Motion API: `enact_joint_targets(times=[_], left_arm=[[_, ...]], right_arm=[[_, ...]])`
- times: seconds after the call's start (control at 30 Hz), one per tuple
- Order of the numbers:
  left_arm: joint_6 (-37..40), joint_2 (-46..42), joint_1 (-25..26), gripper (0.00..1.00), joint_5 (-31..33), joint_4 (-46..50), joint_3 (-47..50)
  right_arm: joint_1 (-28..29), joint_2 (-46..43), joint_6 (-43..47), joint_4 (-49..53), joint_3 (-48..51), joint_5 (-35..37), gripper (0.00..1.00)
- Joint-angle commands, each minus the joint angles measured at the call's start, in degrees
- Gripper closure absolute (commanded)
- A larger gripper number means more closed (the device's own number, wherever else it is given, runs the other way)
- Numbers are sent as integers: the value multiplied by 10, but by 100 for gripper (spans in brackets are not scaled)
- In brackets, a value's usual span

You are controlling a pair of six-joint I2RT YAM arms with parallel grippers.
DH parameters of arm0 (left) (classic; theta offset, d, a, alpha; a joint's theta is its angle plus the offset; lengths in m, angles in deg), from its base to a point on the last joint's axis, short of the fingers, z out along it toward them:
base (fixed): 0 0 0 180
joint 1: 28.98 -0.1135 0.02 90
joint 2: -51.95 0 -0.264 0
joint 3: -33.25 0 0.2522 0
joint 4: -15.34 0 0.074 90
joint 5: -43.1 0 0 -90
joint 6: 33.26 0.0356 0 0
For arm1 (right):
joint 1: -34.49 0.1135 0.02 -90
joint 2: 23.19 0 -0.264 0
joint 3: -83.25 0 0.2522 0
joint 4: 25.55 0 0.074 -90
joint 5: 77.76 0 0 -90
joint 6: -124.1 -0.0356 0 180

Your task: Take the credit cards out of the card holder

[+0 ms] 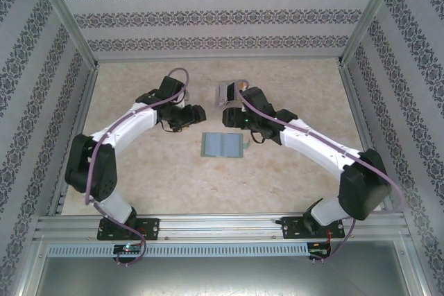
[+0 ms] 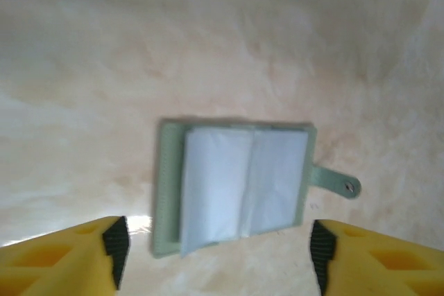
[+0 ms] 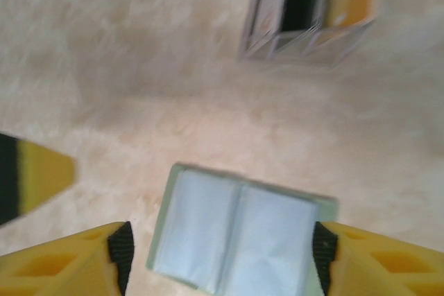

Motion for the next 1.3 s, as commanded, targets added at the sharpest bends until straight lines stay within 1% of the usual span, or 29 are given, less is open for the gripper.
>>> enact_joint_targets(times=[0.0,0.13,0.17,0.2,0.27,0.3,0.33,0.43,0.47,0.53,0.57,0.67,0.73,0.77,0.83,0.93,1.07,1.13,1.17,1.27], left_arm=[[37,-49,-14,20,155,95,-29],[60,-106,-24,2,254,104,-31],[66,-121,-25,1,283,103,-28],[71,-135,-27,1,315,100,-23],[76,-158,-30,1,376,94,-10],[81,-169,-31,1,405,90,1],[85,-180,-33,1,425,85,14],[79,-214,-33,1,458,57,72],[80,-225,-34,1,461,39,92],[79,-248,-34,1,482,2,142],[80,-257,-34,1,495,-14,162],[68,-277,-36,1,570,-50,213],[53,-279,-41,1,627,-62,234],[50,-277,-47,1,641,-65,241],[64,-272,-62,1,641,-86,255],[90,-264,-87,1,618,-134,283],[180,-255,-94,1,617,-271,346],[238,-248,-105,1,574,-335,370],[245,-244,-113,1,564,-346,371],[269,-225,-137,1,506,-384,380]], right_arm=[[-32,-50,21,5,18,64,25],[-88,-110,46,1,42,97,19],[-103,-124,53,1,47,105,17],[-118,-138,61,1,53,115,14],[-143,-159,79,-2,61,132,4],[-156,-169,87,-2,68,145,2],[-169,-177,95,-7,76,155,2],[-202,-196,106,-21,102,193,2],[-207,-200,114,-30,114,216,2],[-212,-203,135,-58,149,290,2],[-217,-203,142,-69,164,310,2],[-242,-201,136,-111,214,334,2],[-261,-195,122,-145,242,331,2],[-268,-190,125,-162,253,326,2],[-275,-178,147,-215,277,327,2],[-275,-152,186,-274,296,321,2],[-278,-112,206,-316,306,308,2],[-281,-97,214,-348,315,291,2],[-282,-92,218,-364,321,284,2],[-282,-89,248,-452,351,243,2]])
